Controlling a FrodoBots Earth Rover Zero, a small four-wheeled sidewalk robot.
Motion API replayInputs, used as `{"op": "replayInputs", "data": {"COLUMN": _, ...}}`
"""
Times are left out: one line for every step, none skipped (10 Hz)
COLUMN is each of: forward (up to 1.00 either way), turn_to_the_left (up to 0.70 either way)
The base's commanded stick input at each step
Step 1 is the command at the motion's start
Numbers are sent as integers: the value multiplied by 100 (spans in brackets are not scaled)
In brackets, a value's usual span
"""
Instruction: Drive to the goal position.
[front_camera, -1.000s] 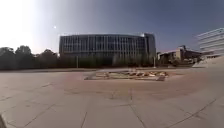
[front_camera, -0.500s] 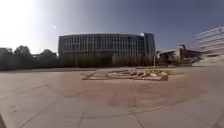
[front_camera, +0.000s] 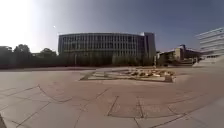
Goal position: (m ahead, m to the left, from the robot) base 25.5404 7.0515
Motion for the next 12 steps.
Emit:
{"op": "replayInputs", "data": {"forward": 70, "turn_to_the_left": 11}}
{"op": "replayInputs", "data": {"forward": 70, "turn_to_the_left": 24}}
{"op": "replayInputs", "data": {"forward": 70, "turn_to_the_left": 35}}
{"op": "replayInputs", "data": {"forward": 70, "turn_to_the_left": 35}}
{"op": "replayInputs", "data": {"forward": 70, "turn_to_the_left": 35}}
{"op": "replayInputs", "data": {"forward": 70, "turn_to_the_left": 35}}
{"op": "replayInputs", "data": {"forward": 70, "turn_to_the_left": 34}}
{"op": "replayInputs", "data": {"forward": 70, "turn_to_the_left": 14}}
{"op": "replayInputs", "data": {"forward": 70, "turn_to_the_left": 0}}
{"op": "replayInputs", "data": {"forward": 70, "turn_to_the_left": 0}}
{"op": "replayInputs", "data": {"forward": 70, "turn_to_the_left": 0}}
{"op": "replayInputs", "data": {"forward": 70, "turn_to_the_left": 0}}
